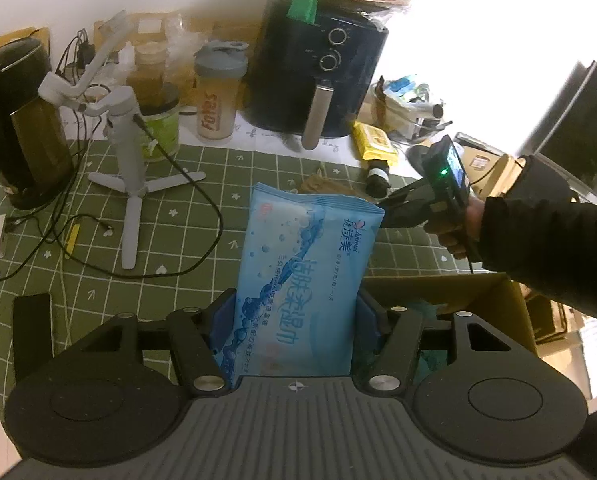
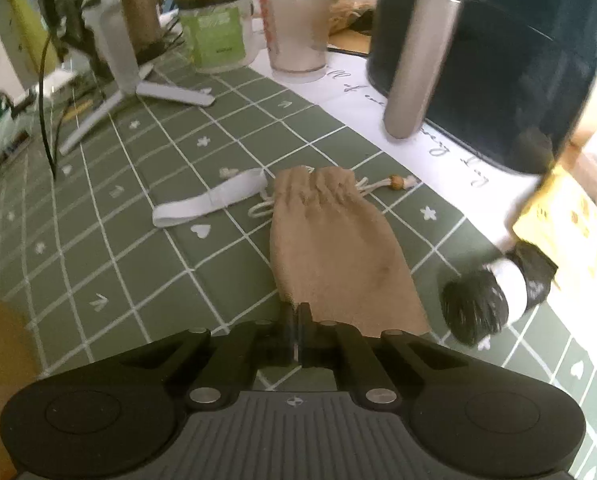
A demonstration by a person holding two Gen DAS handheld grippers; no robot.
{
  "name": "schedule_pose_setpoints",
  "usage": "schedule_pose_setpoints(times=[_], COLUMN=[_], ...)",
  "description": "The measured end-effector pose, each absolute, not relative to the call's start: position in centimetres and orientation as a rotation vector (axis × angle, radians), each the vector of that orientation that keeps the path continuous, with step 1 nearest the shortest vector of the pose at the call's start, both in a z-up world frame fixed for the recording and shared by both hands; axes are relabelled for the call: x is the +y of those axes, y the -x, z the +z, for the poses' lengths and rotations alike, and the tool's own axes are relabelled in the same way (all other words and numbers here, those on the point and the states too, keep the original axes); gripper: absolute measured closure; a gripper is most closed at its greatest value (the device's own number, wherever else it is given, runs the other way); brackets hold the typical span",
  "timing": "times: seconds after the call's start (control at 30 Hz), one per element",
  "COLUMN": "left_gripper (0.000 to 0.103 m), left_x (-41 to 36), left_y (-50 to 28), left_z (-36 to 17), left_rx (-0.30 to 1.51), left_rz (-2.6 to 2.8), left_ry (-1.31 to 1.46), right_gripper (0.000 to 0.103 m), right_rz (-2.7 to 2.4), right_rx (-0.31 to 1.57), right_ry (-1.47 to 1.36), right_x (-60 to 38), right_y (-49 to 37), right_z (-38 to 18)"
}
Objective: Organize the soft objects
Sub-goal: 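Grasp the tan drawstring pouch with the right gripper and lift it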
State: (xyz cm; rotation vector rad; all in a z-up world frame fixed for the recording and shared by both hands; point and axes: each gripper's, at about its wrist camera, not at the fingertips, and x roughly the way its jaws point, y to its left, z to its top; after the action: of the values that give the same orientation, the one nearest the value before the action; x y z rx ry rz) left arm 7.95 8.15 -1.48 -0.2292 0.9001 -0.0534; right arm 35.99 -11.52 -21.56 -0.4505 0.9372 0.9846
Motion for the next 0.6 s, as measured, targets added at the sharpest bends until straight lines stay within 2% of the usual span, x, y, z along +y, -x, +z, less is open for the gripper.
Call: schedule_pose_setpoints(times=[0.3, 0.6], left_gripper=[0.043, 0.043], left_x=[7.7, 7.2], left_y=[-8.5, -9.3], left_z=[-1.1, -1.0], left_rx=[0.883, 0.879], left_rz=[-0.105, -0.157], left_ry=[0.21, 0.189], right_gripper=[0.1, 0.1], right_rz=[0.942, 0.908], right_rx=[0.996, 0.97], right_ry=[0.223, 0.072], right_x=[-15.7, -19.4], right_y=[-35.3, -33.7], right_z=[-19.0, -16.1])
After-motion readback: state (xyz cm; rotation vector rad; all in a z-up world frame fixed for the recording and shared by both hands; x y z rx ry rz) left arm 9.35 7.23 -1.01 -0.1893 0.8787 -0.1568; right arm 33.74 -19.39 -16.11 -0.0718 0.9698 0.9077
